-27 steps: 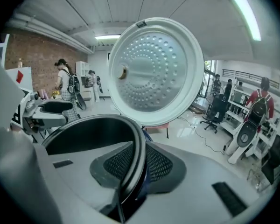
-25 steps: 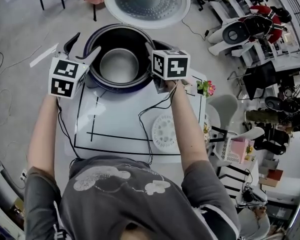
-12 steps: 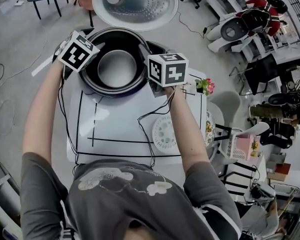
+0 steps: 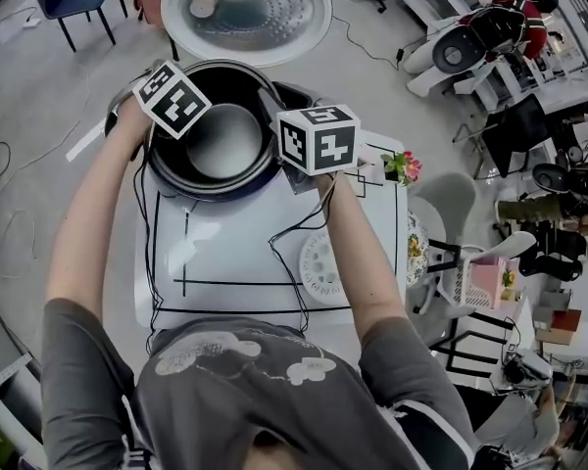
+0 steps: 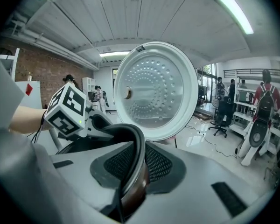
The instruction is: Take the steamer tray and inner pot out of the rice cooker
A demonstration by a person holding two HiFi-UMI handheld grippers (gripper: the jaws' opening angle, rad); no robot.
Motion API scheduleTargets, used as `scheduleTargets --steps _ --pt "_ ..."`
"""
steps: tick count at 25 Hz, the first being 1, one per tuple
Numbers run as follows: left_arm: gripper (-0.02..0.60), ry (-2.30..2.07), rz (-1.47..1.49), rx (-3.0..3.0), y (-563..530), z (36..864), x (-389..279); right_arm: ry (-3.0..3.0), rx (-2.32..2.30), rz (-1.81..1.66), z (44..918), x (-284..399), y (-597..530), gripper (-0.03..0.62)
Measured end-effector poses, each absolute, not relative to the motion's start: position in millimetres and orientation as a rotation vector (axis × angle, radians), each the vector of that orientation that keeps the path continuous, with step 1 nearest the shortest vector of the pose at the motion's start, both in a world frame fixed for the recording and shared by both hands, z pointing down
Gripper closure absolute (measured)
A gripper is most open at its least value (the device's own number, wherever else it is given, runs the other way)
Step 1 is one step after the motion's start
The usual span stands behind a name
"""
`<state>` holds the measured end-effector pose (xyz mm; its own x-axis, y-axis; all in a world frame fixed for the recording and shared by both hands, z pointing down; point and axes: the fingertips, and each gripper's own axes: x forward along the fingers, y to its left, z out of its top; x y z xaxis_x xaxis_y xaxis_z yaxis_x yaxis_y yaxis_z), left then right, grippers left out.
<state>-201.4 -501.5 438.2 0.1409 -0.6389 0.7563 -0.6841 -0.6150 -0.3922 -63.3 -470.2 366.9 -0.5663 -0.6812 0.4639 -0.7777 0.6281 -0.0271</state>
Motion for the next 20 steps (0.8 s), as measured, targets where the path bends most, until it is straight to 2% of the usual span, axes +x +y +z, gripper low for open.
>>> scheduleTargets --steps 6,12,14,20 --pt "0.512 -1.365 1.285 2.467 -507 400 -196 -2.468 1.152 0.311 362 -60 -467 0.499" --pt "0.54 -1.253 1.255 2.475 -490 390 -187 -2.318 1.11 0.451 393 -48 -466 0.497" --pt "0.541 -1.221 1.229 2.464 -487 393 -186 -2.289 1.088 0.484 406 -51 -462 0.468" --pt "0.546 -1.173 1.205 2.456 -489 392 -181 -2.211 1.185 0.417 407 -45 -472 0.528"
